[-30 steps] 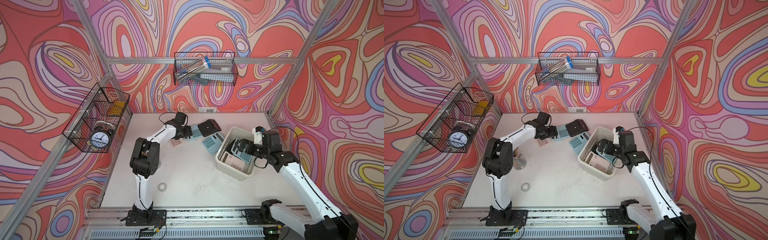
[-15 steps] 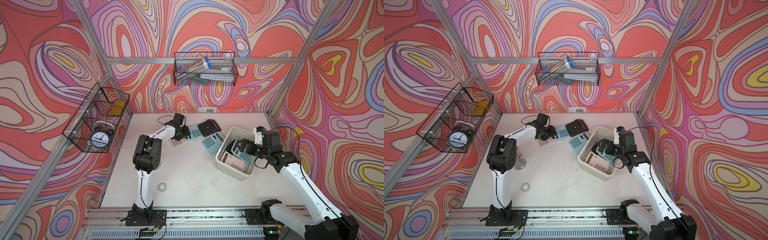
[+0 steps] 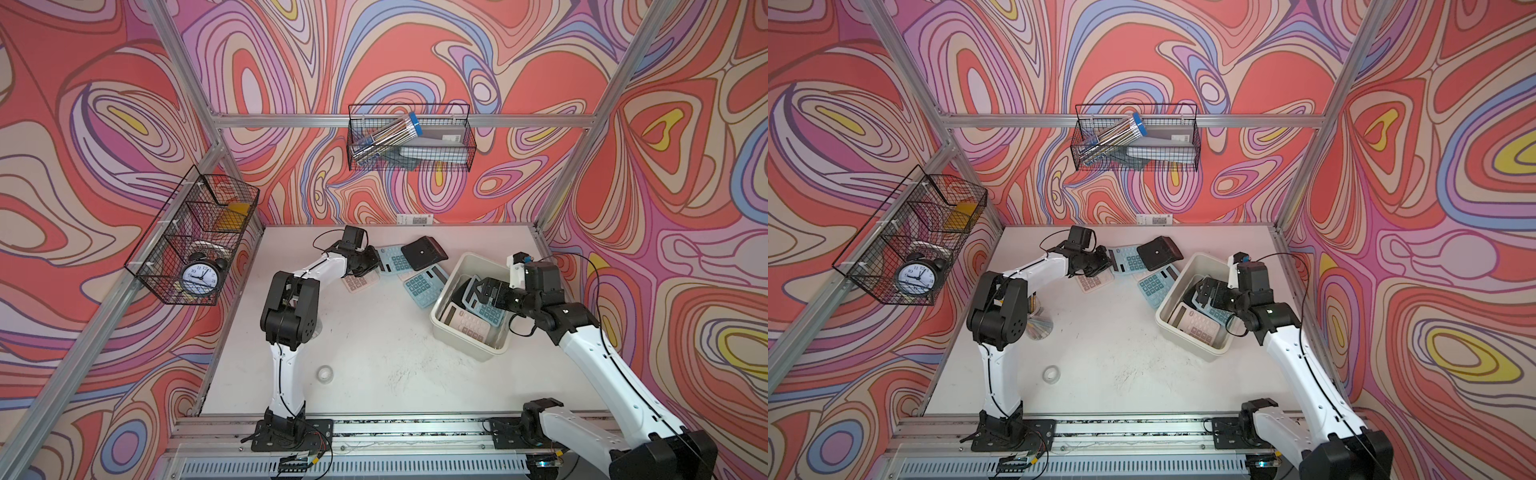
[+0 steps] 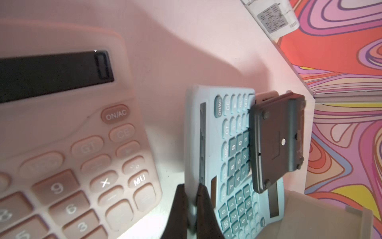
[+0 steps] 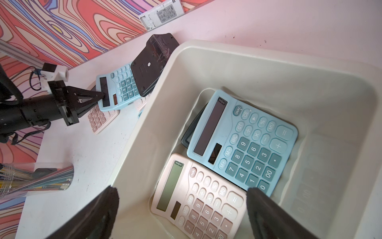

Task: Put the calculator in the storage box
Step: Pick up the calculator from the center of the board.

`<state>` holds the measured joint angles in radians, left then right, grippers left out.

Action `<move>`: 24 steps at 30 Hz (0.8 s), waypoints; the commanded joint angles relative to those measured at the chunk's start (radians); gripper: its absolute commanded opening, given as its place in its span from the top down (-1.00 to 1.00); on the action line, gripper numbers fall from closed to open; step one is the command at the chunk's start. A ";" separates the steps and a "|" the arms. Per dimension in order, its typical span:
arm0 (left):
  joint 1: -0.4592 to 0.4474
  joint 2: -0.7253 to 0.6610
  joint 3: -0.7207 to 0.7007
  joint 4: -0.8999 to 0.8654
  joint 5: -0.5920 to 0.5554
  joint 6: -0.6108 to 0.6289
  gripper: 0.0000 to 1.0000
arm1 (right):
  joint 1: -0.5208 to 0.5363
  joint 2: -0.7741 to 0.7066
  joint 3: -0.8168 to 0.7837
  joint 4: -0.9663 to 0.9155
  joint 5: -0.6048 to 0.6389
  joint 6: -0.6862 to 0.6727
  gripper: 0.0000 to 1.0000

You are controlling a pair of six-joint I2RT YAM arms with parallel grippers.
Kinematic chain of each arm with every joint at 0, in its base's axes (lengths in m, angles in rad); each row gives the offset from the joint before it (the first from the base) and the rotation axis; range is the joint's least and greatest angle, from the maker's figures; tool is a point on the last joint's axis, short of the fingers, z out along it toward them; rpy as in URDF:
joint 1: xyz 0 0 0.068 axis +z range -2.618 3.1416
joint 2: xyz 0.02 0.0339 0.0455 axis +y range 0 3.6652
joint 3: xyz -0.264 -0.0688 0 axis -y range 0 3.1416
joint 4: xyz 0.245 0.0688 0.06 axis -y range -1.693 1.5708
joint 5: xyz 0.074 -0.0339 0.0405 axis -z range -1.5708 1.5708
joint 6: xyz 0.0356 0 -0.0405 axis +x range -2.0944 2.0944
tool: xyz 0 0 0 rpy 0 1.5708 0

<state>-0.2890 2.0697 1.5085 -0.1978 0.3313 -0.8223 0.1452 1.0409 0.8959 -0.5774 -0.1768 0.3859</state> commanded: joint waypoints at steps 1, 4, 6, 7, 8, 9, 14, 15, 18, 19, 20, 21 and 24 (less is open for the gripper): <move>-0.004 -0.062 -0.058 0.011 0.012 0.004 1.00 | -0.004 -0.019 -0.008 -0.002 0.019 0.001 -0.96; -0.004 -0.121 -0.104 0.019 0.022 0.013 1.00 | -0.004 -0.028 -0.011 -0.007 0.046 0.011 -0.96; -0.004 -0.163 -0.136 0.027 0.030 0.017 1.00 | -0.004 -0.034 -0.011 -0.013 0.075 0.021 -0.96; -0.004 -0.183 -0.151 0.029 0.032 0.019 1.00 | -0.004 -0.037 -0.011 -0.016 0.090 0.026 -0.96; -0.004 -0.206 -0.167 0.031 0.034 0.022 1.00 | -0.004 -0.040 -0.011 -0.020 0.107 0.031 -0.96; -0.004 -0.227 -0.184 0.029 0.037 0.024 1.00 | -0.004 -0.042 -0.010 -0.025 0.125 0.038 -0.97; -0.006 -0.329 -0.231 -0.031 0.040 0.053 1.00 | -0.004 -0.047 0.005 -0.058 0.218 0.068 -0.96; -0.007 -0.353 -0.240 -0.045 0.037 0.063 1.00 | -0.003 -0.043 0.010 -0.071 0.245 0.076 -0.96; -0.011 -0.425 -0.265 -0.099 0.024 0.088 1.00 | -0.004 -0.034 0.027 -0.104 0.330 0.106 -0.96; -0.013 -0.447 -0.271 -0.112 0.021 0.095 1.00 | -0.003 -0.034 0.030 -0.114 0.359 0.123 -0.96; -0.017 -0.472 -0.278 -0.125 0.021 0.105 1.00 | -0.004 -0.032 0.036 -0.127 0.392 0.141 -0.96; -0.022 -0.495 -0.281 -0.141 0.022 0.112 1.00 | -0.003 -0.031 0.041 -0.138 0.429 0.161 -0.97; -0.052 -0.552 -0.273 -0.181 0.033 0.141 1.00 | -0.003 -0.025 0.060 -0.181 0.526 0.224 -0.96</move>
<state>-0.3134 1.5749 1.2335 -0.3241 0.3527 -0.7353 0.1452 1.0111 0.9161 -0.7040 0.2058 0.5335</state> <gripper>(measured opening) 0.110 0.983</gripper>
